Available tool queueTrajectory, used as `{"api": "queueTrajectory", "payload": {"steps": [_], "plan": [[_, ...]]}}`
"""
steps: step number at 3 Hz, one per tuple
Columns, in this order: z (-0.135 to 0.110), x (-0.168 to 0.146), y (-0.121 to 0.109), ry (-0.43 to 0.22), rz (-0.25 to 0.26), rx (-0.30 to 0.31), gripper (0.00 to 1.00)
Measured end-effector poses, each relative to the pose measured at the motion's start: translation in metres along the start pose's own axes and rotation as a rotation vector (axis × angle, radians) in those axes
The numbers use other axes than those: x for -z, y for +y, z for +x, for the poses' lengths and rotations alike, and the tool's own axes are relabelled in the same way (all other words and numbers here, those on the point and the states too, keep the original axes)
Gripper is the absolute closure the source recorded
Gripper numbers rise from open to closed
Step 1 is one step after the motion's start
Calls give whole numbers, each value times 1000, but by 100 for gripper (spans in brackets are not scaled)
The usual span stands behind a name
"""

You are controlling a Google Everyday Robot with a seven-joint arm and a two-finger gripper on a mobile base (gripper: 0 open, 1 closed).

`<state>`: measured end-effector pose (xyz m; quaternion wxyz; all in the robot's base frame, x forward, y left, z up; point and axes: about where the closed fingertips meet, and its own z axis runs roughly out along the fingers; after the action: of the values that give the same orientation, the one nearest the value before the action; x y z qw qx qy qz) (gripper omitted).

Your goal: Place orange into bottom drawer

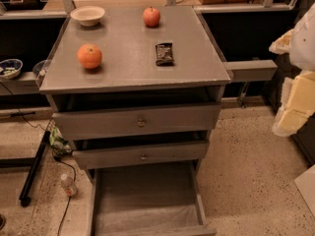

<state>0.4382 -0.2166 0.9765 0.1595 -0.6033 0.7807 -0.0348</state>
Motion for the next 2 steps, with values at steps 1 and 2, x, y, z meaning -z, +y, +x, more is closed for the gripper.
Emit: {"api": "queueTrajectory", "payload": {"steps": [1,2], "plan": [[0,1,0,-3,3,0,0],[-8,-1,-13,-60,-9,2,0]]}}
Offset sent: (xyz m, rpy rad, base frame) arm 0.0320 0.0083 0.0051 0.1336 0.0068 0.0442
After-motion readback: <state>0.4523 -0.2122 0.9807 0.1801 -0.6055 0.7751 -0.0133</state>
